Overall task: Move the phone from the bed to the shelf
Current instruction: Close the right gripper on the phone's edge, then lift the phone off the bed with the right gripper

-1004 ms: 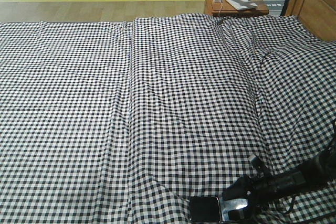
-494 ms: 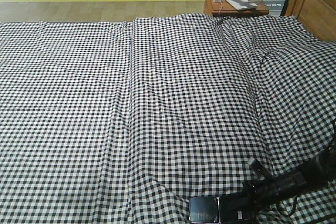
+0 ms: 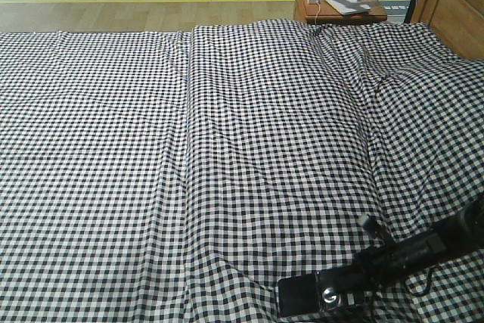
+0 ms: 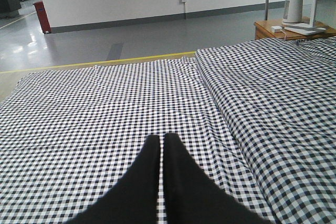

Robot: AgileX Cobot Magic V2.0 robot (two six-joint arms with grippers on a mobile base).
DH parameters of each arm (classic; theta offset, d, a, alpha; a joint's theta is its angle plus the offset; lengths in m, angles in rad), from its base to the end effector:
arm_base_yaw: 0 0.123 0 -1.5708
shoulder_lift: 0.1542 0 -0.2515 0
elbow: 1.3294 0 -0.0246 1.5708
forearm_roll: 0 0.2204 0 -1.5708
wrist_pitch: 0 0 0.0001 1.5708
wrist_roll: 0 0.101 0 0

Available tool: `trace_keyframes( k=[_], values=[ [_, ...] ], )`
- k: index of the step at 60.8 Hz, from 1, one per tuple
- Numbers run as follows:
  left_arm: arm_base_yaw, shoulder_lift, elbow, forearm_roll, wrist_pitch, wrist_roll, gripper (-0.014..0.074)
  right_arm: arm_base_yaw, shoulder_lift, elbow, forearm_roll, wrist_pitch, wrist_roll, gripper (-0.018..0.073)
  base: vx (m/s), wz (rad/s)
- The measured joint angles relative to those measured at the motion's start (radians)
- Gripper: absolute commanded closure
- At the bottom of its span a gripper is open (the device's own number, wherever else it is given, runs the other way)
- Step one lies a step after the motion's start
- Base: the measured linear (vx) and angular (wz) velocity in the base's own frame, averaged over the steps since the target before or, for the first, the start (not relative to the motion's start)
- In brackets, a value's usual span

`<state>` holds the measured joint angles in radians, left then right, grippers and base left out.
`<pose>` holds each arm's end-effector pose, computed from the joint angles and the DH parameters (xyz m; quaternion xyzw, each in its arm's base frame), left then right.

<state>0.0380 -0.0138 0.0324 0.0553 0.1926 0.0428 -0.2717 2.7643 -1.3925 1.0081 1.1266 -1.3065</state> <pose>0.0693 0.0037 0.1853 0.0186 0.7492 0.0486 0.6603 0.3064 -0.0053 -0.0811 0.0761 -0.8765 -0.4744 0.0292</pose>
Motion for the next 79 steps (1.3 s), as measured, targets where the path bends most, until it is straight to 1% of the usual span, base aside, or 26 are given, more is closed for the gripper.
trace_keyframes(
  k=[8,14,21,37,44,57,79],
  values=[
    [0.000,0.000,0.000,0.000,0.000,0.000,0.0596,0.000,-0.079,0.008,-0.054,0.000,0.057,0.0563,0.00,0.00],
    [0.000,0.000,0.000,0.000,0.000,0.000,0.0596,0.001,-0.162,0.040,-0.078,0.000,0.072,0.0561,0.00,0.00],
    [0.000,0.000,0.000,0.000,0.000,0.000,0.0596,0.003,-0.268,0.083,-0.088,0.007,0.082,0.0561,0.00,0.00],
    [0.000,0.000,0.000,0.000,0.000,0.000,0.0596,0.014,-0.551,0.178,-0.101,0.015,0.151,0.0561,0.00,0.00],
    [0.000,0.000,0.000,0.000,0.000,0.000,0.0596,0.066,-0.686,0.194,-0.123,0.021,0.182,0.0561,0.00,0.00],
    [0.000,0.000,0.000,0.000,0.000,0.000,0.0596,0.184,-0.905,0.199,-0.124,0.050,0.228,0.0561,0.00,0.00],
    [0.000,0.000,0.000,0.000,0.000,0.000,0.0596,0.331,-1.169,0.206,-0.114,0.070,0.321,0.0561,0.00,0.00]
  ],
)
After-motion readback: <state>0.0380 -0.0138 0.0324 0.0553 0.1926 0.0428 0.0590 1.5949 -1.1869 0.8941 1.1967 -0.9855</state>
